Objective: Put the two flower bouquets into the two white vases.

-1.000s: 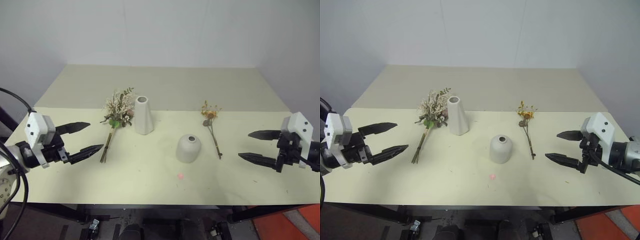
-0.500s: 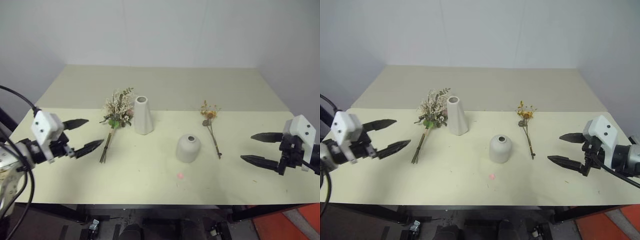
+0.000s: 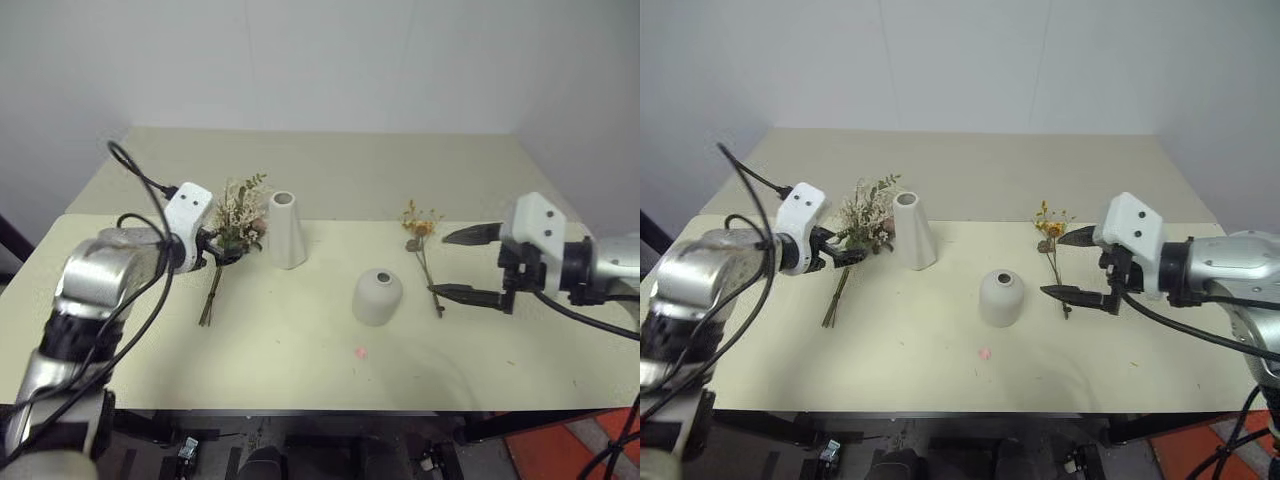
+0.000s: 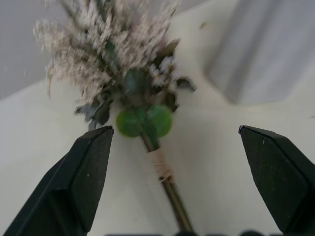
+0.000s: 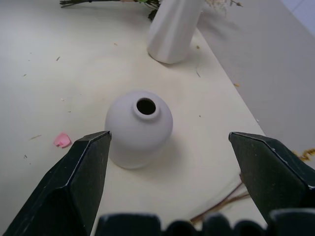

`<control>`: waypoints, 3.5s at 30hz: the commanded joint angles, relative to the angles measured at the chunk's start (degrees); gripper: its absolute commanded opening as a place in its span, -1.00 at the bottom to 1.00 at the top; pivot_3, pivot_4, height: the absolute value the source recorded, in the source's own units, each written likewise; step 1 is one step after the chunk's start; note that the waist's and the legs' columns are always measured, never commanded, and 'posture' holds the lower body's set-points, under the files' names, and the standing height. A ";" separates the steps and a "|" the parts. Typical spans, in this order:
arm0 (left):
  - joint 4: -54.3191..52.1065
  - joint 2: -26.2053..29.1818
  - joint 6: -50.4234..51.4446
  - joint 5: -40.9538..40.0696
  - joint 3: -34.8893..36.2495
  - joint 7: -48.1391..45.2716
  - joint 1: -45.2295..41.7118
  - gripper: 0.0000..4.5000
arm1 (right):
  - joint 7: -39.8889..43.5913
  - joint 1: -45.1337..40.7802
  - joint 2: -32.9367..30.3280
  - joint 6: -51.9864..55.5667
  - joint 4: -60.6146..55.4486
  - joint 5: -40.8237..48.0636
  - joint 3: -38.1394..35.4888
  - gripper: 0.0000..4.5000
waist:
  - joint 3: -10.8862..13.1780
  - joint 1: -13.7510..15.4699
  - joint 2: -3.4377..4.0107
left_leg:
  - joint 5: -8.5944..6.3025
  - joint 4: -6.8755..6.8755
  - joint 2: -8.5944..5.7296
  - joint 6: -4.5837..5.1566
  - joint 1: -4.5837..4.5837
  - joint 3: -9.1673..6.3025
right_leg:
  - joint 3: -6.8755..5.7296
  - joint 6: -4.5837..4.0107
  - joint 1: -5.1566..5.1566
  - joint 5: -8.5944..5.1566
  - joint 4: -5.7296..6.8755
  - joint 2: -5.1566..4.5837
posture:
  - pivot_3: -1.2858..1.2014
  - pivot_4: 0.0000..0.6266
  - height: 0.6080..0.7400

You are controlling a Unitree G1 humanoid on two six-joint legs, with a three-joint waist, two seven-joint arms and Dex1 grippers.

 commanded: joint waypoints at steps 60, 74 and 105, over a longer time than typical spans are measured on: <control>45.41 -33.14 -68.88 -28.37 42.52 -5.38 -25.22 -0.95 | -9.63 6.52 2.36 4.85 -9.84 0.28 -8.15 1.00 | -0.01 1.45 -0.04 | 0.07 0.45 -0.24 -0.10 -1.09 0.04 | -0.10 0.27 -0.62 0.60 0.01 -0.31 | 0.03 -0.52 1.00; 35.59 -32.98 -63.83 -23.94 31.95 -16.07 -17.48 -0.95 | -11.09 9.33 2.46 4.57 -10.28 -0.18 -9.62 1.00 | -0.02 0.23 -0.04 | 0.05 0.49 -0.10 -0.07 -0.87 0.04 | 0.04 0.26 -0.51 0.59 0.01 -0.07 | 0.03 -0.52 1.00; 41.20 -30.05 -67.71 -16.52 27.25 -22.02 -16.23 -0.95 | -13.46 9.65 3.75 4.13 -10.65 -1.31 -9.59 1.00 | -0.02 0.29 -0.04 | 0.05 0.49 -0.10 -0.05 -0.90 0.04 | 0.04 0.26 -0.51 0.59 0.03 -0.08 | 0.03 -0.52 1.00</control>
